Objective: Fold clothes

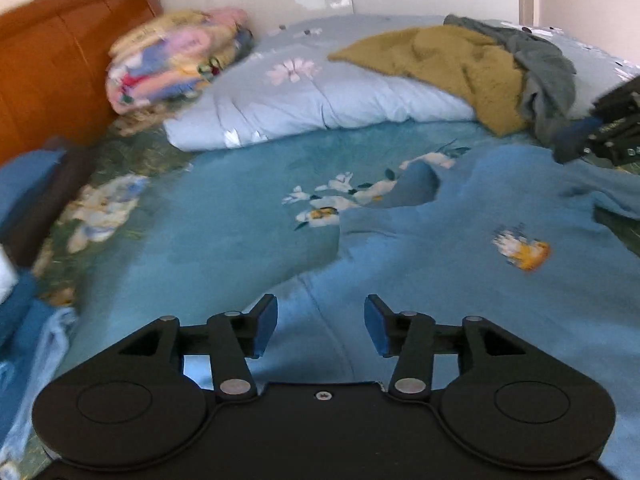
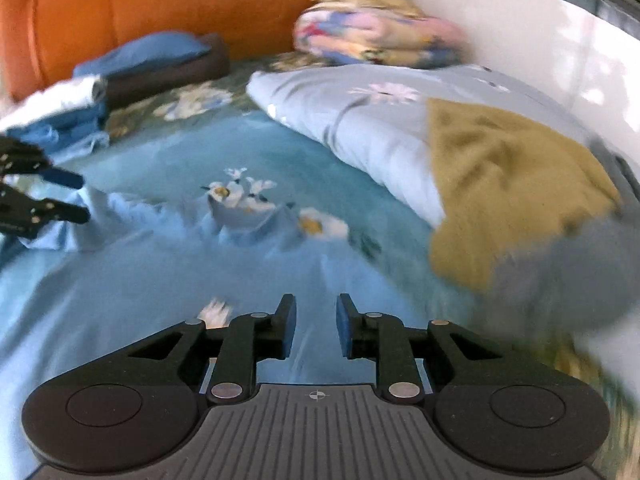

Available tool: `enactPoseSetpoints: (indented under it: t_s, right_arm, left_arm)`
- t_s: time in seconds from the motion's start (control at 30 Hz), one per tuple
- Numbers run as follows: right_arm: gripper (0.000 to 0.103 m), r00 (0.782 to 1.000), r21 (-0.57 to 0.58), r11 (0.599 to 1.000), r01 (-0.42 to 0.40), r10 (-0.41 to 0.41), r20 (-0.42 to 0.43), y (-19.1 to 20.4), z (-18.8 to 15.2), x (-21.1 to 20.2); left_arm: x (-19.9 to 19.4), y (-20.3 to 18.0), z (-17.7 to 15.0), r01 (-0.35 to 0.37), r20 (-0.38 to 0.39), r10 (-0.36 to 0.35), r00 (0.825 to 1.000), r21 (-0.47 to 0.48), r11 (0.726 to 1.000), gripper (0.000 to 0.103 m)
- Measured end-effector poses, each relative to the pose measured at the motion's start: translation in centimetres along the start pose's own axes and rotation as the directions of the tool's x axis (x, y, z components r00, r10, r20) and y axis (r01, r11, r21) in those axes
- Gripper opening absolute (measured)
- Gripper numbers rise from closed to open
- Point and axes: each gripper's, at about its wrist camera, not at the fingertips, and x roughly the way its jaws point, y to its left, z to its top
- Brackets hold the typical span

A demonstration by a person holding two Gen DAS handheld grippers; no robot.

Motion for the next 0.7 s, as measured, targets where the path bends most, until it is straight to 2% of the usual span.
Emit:
enactPoseSetpoints:
  t_s: [0.07, 0.2, 0.3, 0.43, 0.5, 0.57, 0.6, 0.63, 0.7]
  right_arm:
    - [0.03, 0.999, -0.05, 0.998, -0.025, 0.023, -0.028, -0.6, 1.4, 2.6]
    - [0.033, 0.996, -0.119, 0.991, -0.066, 0.057, -0.075, -1.3, 2.8, 6.3]
    - [0.038, 0.991, -0.152, 0.984, -0.091, 0.074, -0.11, -1.5, 3.4, 8.4]
    - [0.039, 0.985, -0.184, 0.977, -0.105, 0.077, -0.154, -1.2, 3.7, 10.1]
    - [0.04, 0.983, -0.187, 0.976, -0.112, 0.081, -0.165, -1.1, 3.9, 10.6]
    - [0.037, 0.982, -0.18, 0.977, -0.116, 0.085, -0.17, -1.0, 4.0, 10.6]
    - [0.034, 0.981, -0.177, 0.977, -0.118, 0.088, -0.172, -1.0, 4.0, 10.5]
    - [0.031, 0.981, -0.176, 0.977, -0.12, 0.089, -0.171, -0.9, 3.9, 10.3]
    - [0.01, 0.981, -0.17, 0.978, -0.119, 0.09, -0.169, -0.6, 3.7, 10.1]
  left_arm:
    - [2.1, 0.6, 0.5, 0.046, -0.017, -0.046, 0.999, 0.013, 0.999, 0.047]
    - [5.4, 0.7, 1.2, 0.117, -0.045, -0.113, 0.993, 0.077, 0.99, 0.047]
    - [7.1, 0.5, 1.2, 0.122, -0.055, -0.115, 0.992, 0.136, 0.983, 0.055]
    - [7.8, 0.7, 1.5, 0.149, -0.044, -0.144, 0.989, 0.139, 0.979, 0.055]
    - [7.9, 0.9, 1.6, 0.172, -0.044, -0.168, 0.985, 0.117, 0.978, 0.049]
    - [7.9, 0.7, 1.5, 0.199, -0.04, -0.195, 0.98, 0.122, 0.972, 0.026]
    - [7.8, 0.4, 1.5, 0.205, -0.04, -0.202, 0.979, 0.131, 0.97, 0.018]
    - [7.8, 0.1, 1.4, 0.203, -0.039, -0.2, 0.979, 0.137, 0.969, 0.014]
    - [7.8, -0.2, 1.4, 0.177, -0.027, -0.175, 0.984, 0.134, 0.975, 0.008]
